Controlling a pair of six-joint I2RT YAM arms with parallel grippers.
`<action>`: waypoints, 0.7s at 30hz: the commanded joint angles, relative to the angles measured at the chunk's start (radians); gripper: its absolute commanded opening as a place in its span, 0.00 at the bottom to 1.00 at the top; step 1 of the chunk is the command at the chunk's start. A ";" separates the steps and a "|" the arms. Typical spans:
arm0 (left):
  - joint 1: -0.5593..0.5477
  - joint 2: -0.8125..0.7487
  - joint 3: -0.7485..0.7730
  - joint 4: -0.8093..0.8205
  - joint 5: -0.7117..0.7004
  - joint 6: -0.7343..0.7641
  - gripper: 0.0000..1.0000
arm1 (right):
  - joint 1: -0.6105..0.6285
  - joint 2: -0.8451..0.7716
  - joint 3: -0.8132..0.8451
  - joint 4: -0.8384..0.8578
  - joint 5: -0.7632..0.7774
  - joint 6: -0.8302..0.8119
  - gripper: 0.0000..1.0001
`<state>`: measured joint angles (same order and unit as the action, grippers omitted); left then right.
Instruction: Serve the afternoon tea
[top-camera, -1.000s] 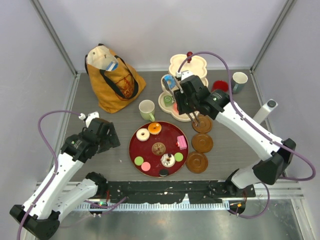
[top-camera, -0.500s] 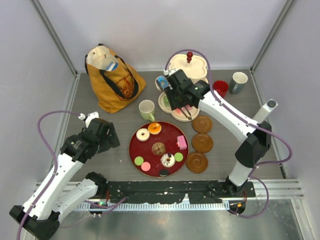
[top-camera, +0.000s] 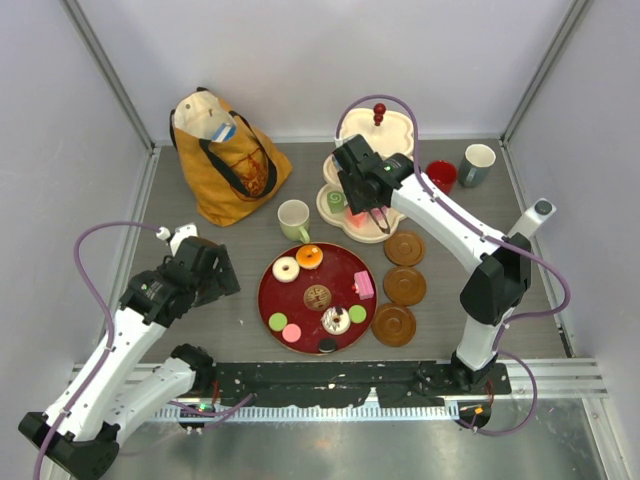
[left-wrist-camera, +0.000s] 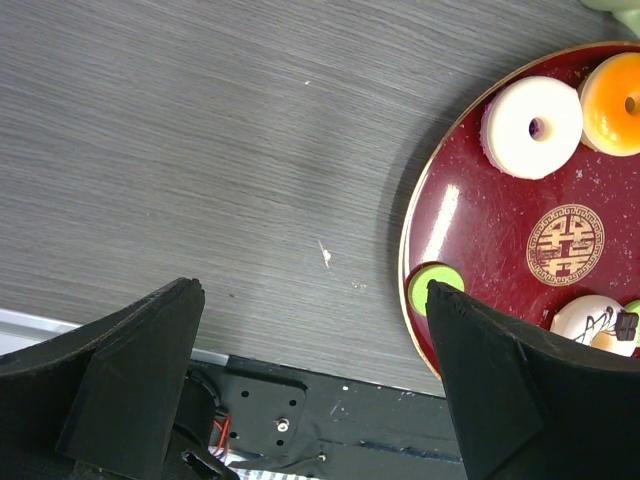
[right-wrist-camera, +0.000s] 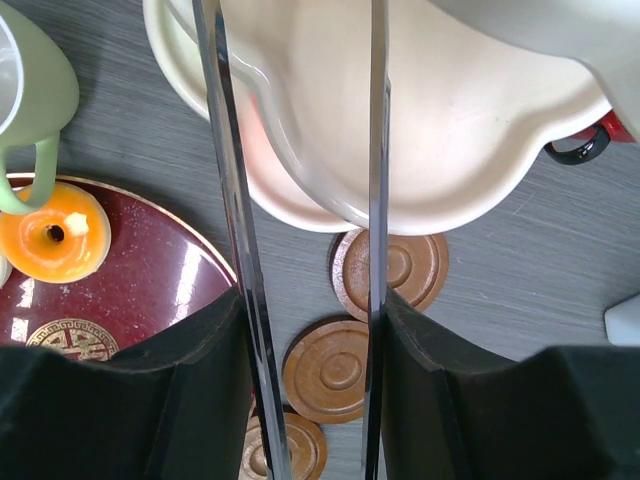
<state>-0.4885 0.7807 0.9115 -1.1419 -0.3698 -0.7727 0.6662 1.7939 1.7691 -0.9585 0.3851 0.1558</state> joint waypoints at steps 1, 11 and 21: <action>0.004 -0.009 -0.003 0.024 0.002 0.018 1.00 | -0.004 -0.005 0.036 0.006 0.040 0.004 0.51; 0.005 -0.005 -0.003 0.022 0.002 0.018 1.00 | -0.004 -0.036 0.039 0.006 0.014 0.001 0.64; 0.005 -0.003 -0.003 0.022 0.003 0.019 1.00 | -0.004 -0.079 0.021 0.024 -0.029 -0.007 0.65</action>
<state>-0.4885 0.7807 0.9115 -1.1419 -0.3695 -0.7723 0.6651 1.7931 1.7691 -0.9661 0.3733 0.1555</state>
